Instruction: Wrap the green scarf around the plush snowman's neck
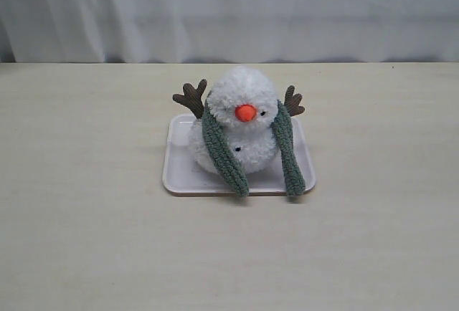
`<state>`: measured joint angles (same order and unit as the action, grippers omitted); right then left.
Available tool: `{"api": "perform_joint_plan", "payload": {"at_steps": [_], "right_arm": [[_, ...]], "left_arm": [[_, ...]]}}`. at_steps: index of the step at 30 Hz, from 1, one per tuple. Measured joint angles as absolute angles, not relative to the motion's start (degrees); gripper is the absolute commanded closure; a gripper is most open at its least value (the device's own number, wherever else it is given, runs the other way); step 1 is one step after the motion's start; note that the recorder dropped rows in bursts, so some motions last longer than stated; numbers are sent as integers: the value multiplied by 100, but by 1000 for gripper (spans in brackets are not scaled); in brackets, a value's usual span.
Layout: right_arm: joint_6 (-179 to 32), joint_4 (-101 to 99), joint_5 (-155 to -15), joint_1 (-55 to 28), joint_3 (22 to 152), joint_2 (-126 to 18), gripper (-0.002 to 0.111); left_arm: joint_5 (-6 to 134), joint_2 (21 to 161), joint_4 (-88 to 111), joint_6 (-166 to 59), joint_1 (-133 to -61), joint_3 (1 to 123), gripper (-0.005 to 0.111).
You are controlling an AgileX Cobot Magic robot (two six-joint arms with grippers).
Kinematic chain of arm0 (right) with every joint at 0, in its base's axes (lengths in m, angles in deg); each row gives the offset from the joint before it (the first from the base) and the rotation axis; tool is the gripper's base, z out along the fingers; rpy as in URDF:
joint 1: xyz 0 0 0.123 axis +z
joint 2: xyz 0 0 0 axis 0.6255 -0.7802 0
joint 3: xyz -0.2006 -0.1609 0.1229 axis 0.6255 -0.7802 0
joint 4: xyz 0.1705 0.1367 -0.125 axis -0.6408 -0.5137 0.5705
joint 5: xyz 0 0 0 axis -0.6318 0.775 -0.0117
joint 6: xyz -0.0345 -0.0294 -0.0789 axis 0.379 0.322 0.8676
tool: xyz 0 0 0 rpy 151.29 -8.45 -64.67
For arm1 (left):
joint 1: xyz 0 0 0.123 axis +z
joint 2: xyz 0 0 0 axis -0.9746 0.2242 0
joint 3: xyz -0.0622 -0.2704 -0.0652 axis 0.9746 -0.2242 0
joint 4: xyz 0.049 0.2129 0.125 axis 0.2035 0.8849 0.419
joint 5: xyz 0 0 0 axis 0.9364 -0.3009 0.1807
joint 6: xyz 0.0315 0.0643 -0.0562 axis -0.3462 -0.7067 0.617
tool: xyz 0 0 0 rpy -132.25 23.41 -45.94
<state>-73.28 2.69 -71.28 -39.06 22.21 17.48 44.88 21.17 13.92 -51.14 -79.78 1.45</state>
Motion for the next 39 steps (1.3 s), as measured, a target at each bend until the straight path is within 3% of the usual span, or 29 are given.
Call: {"api": "perform_joint_plan", "payload": {"at_steps": [6, 33, 39], "right_arm": [[-7338, 269, -6538, -3906, 2221, 1748, 104], [-7373, 269, -6502, -3906, 2221, 1748, 104], [-7416, 269, -6502, -3906, 2221, 1748, 104]], "left_arm": [[4488, 2117, 1392, -5114, -7978, 145, 107], [4488, 2117, 1392, -5114, -7978, 145, 107], [4488, 2117, 1392, -5114, -8275, 145, 107]]}}
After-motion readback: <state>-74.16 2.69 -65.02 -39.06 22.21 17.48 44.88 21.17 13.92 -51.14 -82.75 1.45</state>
